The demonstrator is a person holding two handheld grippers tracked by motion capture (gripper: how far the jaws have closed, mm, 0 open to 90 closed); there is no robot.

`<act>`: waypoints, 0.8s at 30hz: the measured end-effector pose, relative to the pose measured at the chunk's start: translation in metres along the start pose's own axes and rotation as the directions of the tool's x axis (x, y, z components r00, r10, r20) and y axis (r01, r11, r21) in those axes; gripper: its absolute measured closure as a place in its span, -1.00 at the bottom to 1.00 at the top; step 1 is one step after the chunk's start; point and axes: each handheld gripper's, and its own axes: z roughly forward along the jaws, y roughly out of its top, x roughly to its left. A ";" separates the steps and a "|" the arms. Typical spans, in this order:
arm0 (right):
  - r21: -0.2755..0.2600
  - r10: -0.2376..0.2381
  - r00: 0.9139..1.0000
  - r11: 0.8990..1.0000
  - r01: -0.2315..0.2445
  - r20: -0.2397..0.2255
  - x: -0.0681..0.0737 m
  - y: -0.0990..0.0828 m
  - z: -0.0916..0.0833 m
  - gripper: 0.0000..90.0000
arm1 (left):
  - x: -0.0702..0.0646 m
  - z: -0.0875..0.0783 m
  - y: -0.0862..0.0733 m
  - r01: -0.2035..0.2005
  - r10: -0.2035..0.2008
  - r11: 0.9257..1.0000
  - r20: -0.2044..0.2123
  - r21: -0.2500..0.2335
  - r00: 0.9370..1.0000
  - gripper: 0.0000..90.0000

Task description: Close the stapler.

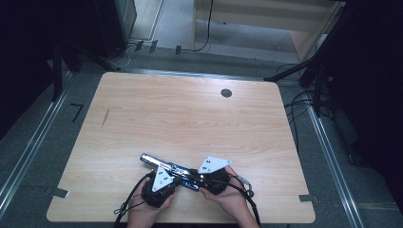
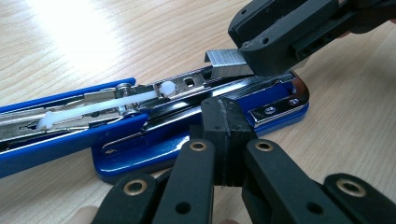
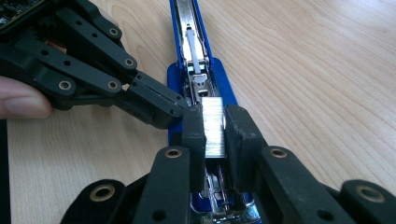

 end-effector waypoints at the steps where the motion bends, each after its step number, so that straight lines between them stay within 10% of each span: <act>1: 0.000 0.000 1.000 1.000 0.000 0.000 0.000 0.000 0.000 0.78 | 0.000 0.000 0.000 0.000 0.000 1.000 0.000 0.000 1.000 1.00; 24: 0.024 -0.008 1.000 1.000 0.009 -0.028 -0.002 0.001 -0.002 0.77 | 0.000 0.000 0.000 -0.002 0.002 1.000 -0.001 0.001 1.000 1.00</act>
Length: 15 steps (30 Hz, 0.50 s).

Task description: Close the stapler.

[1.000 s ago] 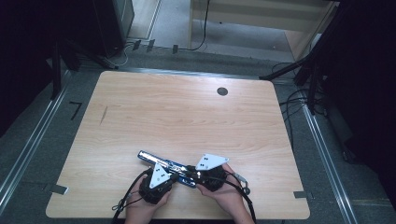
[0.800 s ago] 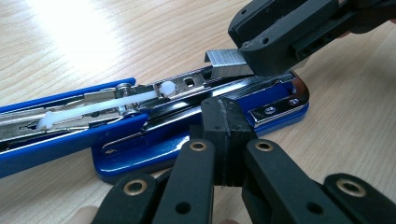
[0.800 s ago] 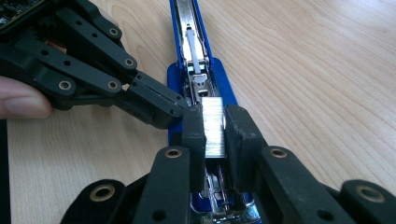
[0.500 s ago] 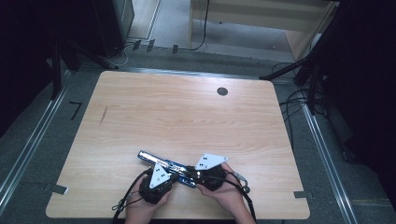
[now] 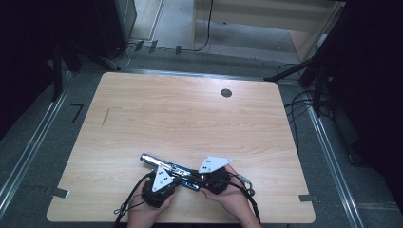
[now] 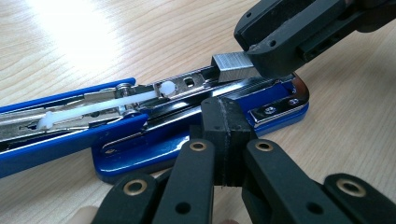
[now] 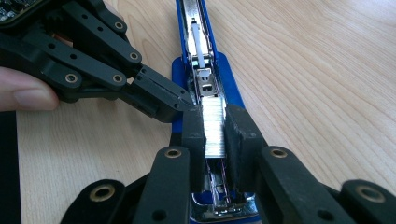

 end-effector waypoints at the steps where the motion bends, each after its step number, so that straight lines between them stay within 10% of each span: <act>1: 0.000 0.000 1.000 1.000 0.000 0.000 0.000 0.000 0.000 0.77 | 0.000 0.000 0.000 0.000 0.000 1.000 0.000 0.000 1.000 1.00; 15: 0.049 -0.028 1.000 0.998 0.028 0.013 -0.001 0.004 -0.005 0.77 | 0.000 0.000 0.000 -0.001 0.001 1.000 0.000 0.000 1.000 1.00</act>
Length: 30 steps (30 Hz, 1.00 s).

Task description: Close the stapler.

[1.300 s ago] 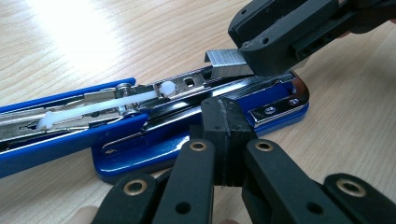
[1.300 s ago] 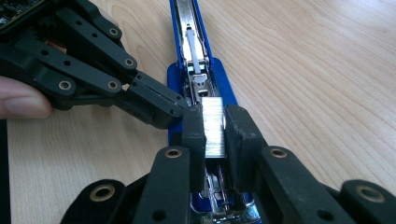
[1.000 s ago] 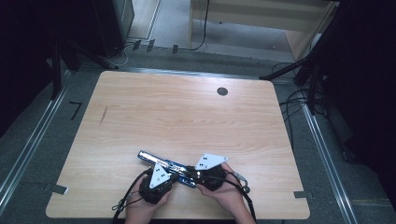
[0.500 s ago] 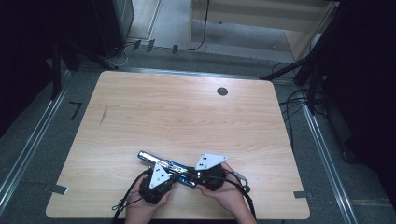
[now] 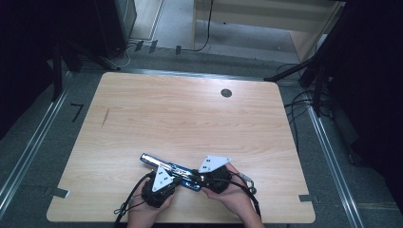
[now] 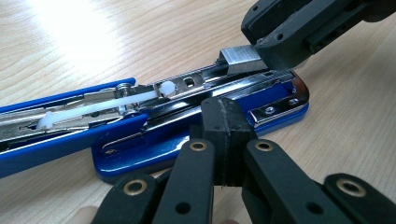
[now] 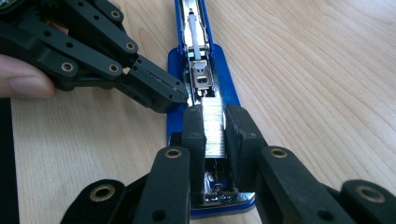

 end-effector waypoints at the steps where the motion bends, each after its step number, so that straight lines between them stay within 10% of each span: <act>1: 0.008 -0.009 1.000 1.000 0.009 -0.006 0.000 0.001 0.000 0.77 | 0.000 0.000 0.000 0.000 0.000 1.000 0.000 0.000 1.000 1.00; 30: 0.020 0.004 1.000 1.000 -0.003 -0.031 -0.003 0.001 -0.002 0.77 | 0.000 0.000 0.000 -0.001 0.001 1.000 -0.001 0.000 1.000 1.00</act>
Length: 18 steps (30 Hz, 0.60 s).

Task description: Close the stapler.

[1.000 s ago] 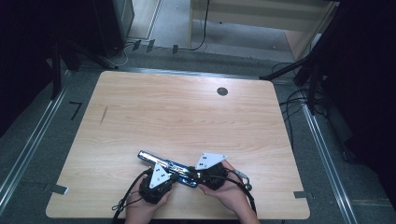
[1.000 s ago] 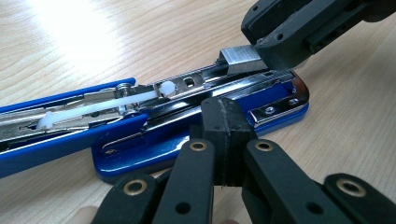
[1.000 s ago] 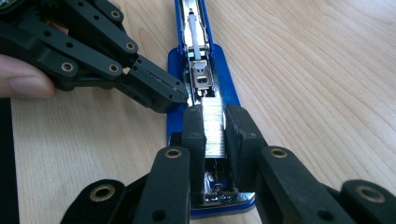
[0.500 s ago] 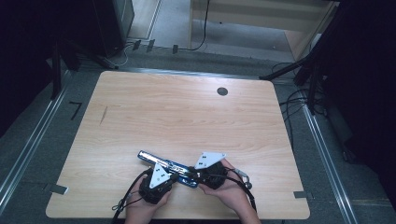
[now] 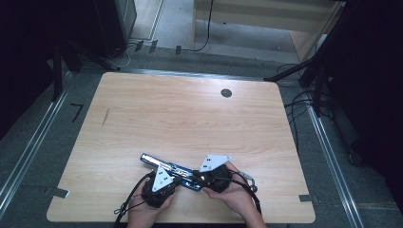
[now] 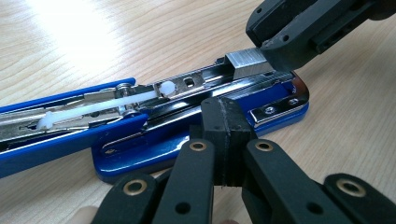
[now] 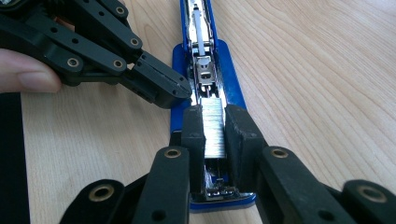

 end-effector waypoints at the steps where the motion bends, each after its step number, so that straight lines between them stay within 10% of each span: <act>1: 0.000 -0.003 1.000 1.000 0.003 -0.001 0.000 0.000 -0.001 0.77 | 0.000 0.000 0.000 0.000 0.000 1.000 0.000 0.000 1.000 1.00; 18: 0.006 -0.023 1.000 1.000 0.023 0.003 0.000 0.001 0.000 0.77 | 0.000 0.000 0.000 0.002 -0.002 1.000 0.001 0.000 1.000 1.00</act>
